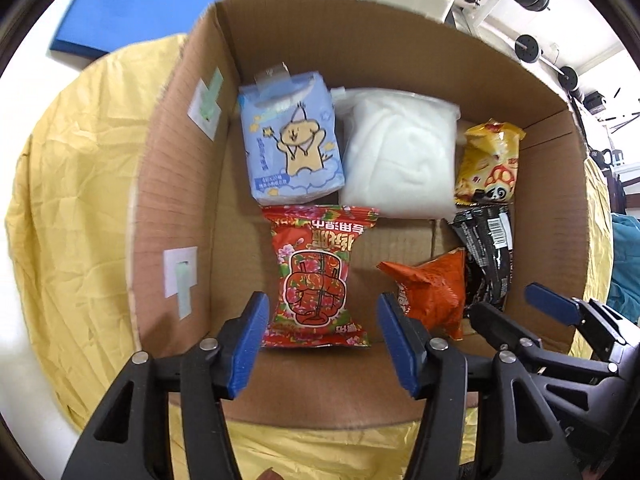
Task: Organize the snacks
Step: 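Open both tools to release the packs and lift away from the box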
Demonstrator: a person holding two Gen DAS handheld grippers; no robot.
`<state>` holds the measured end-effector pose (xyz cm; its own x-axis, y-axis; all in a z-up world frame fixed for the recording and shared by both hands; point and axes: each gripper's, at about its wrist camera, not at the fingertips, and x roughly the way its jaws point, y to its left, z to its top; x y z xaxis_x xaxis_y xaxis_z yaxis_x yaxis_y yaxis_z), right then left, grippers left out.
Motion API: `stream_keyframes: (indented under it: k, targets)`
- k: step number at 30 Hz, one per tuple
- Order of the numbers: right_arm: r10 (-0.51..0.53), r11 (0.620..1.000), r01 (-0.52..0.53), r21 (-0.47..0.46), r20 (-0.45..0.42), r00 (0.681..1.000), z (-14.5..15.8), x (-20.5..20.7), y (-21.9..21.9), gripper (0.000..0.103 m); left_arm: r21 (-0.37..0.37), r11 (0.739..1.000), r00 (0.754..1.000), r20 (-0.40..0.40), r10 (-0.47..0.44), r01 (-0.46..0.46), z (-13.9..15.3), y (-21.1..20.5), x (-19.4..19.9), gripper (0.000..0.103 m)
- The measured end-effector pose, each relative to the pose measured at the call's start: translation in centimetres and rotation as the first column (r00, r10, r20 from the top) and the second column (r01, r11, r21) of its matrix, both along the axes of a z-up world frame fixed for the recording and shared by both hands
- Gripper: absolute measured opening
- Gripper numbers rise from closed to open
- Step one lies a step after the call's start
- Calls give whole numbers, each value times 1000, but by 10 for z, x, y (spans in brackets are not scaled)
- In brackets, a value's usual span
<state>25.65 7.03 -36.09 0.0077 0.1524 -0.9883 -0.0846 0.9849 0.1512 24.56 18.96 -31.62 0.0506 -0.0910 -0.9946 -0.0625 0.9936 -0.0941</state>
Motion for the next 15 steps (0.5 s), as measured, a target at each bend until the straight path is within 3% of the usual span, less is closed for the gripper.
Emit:
stream_keyframes:
  k: [2, 8, 15]
  targets:
    - [-7, 1000, 7, -3, 11, 1000, 6, -1, -3, 81, 15, 1000, 999, 37, 5, -6, 11, -1, -4, 72]
    - [-22, 999, 24, -24, 69, 997, 37, -15, -26, 99, 65, 998, 993, 118, 20, -27, 37, 9, -22, 95]
    - [-44, 999, 48, -24, 121, 992, 77, -33, -52, 102, 40, 998, 978, 204, 35, -44, 79, 11, -44, 97]
